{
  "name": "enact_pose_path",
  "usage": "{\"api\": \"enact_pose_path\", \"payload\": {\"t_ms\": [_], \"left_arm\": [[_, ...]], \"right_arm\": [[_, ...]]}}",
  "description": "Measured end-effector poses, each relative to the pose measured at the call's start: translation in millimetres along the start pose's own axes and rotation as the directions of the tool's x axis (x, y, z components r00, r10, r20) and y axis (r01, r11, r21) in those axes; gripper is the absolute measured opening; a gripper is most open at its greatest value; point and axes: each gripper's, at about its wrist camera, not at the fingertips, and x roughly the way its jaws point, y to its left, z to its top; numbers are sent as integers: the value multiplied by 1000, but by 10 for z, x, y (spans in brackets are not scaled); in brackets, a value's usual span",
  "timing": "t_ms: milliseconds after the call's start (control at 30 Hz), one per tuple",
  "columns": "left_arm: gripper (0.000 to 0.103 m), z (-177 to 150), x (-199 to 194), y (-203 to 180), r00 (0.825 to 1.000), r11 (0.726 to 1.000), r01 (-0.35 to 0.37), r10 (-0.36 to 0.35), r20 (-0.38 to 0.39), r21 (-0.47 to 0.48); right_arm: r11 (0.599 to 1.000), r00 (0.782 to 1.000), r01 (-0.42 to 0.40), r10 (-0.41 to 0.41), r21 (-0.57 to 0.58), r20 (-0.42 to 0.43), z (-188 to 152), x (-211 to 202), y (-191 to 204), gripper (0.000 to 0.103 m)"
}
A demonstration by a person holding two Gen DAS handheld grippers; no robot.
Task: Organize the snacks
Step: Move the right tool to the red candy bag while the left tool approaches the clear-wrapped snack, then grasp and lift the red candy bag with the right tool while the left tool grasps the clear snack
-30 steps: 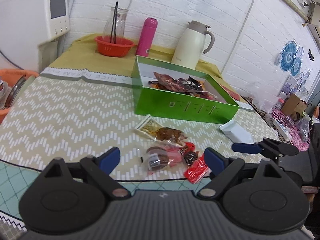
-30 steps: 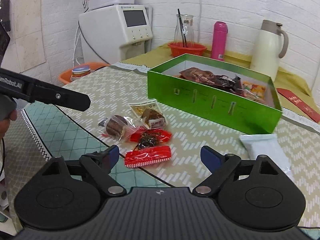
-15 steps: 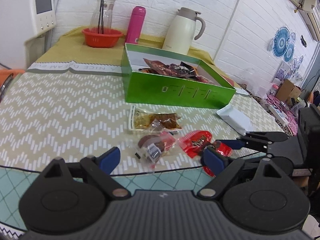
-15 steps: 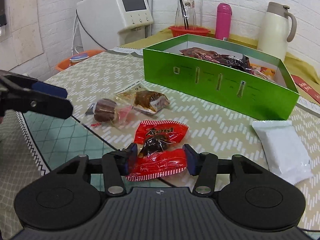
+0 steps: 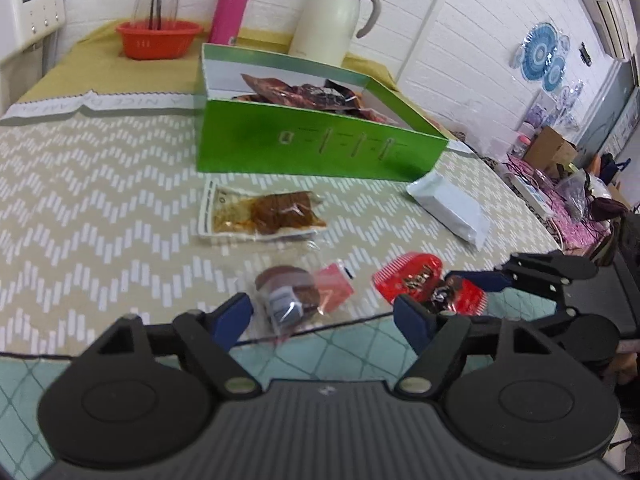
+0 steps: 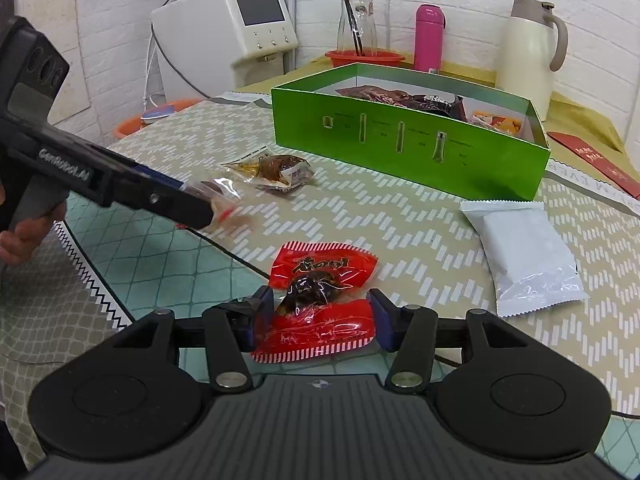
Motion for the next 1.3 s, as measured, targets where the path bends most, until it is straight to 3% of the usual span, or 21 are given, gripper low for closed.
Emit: {"api": "enact_pose_path", "payload": {"t_ms": [200,467,533,567,633,733,833,1033,1200,1267,1300], "left_arm": [[90,67,-106,-122,994,995,-70,63,85,76],[90,167,209,-54,1000,994,-2,0,18,112],[84,136,226,-29,1000,995,0,-1,8,98],[68,117,221,-20,1000,995,4,-4,1,97],[59,85,196,-20,1000,995,6,-5,-10,100],[58,30,153,-50,1000,994,-6,6,-2,112],[67,-12,111,-77,999,993,-36,34,18,117],[67,-48,40,-85,999,993,-38,35,29,111],[55,-92,63,-134,997,988,-69,64,40,141],[51,-104,53,-158,997,988,-73,67,42,138],[50,-110,48,-166,997,988,-73,67,43,135]], "right_arm": [[1000,1000,5,-5,-5,6,-1,-3,17,99],[1000,1000,13,-13,-4,3,-26,-31,32,100],[1000,1000,13,-13,-4,2,-31,-34,29,100],[1000,1000,12,-12,-5,1,-33,-32,30,100],[1000,1000,11,-11,-4,1,-29,-21,30,101],[1000,1000,12,-12,-9,3,-24,-7,47,103],[1000,1000,15,-15,-18,4,-22,2,75,103],[1000,1000,16,-16,-26,3,-25,1,81,103],[999,999,28,-27,-17,24,-38,20,90,100],[999,999,24,-23,-22,34,-41,14,114,76],[1000,999,10,-9,-22,39,-33,5,126,21]]}}
